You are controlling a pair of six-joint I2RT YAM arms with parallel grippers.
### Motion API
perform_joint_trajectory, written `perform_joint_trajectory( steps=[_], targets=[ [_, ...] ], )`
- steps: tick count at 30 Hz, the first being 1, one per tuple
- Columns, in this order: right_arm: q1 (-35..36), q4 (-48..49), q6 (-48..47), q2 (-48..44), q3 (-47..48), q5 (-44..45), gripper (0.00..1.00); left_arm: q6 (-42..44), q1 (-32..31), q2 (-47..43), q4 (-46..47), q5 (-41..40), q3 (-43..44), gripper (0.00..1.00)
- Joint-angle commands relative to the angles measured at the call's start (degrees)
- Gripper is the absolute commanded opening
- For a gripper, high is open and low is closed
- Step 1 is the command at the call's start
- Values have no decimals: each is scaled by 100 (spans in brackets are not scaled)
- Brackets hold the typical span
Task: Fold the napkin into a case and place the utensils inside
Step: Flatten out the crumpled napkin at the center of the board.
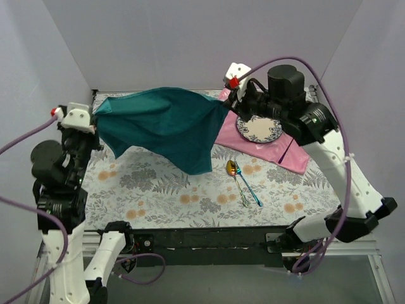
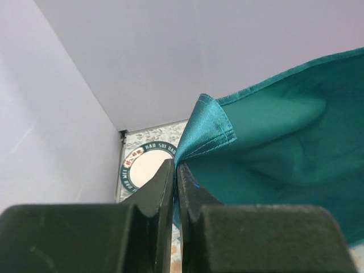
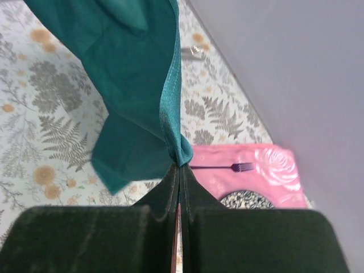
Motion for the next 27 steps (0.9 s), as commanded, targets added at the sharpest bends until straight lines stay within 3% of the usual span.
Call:
perform_joint_trajectory(
  steps=[1,7,13,17,21,27],
  targets=[
    [604,-143,-58,-609,176,618,1,-233,3,-433,-735,-553,692,0],
    [1097,-310,275,-874,597,1128,1,-207,3,-381,-1086,-1011,1518,0],
    [1308,-477,215,-470,984,1366,1,-23,3,-153,-823,-1363,1186,0],
    [1308,-180,31,4,870,1936,1,179,3,41,-376,-1556,267,0],
    [1168,365,-49,626,484,2490,1,434,3,224,720,-1557,-779,0],
    [386,718,328,2084,931,2177,1,637,258,1015,2426,-1443,-1925,0]
  ],
)
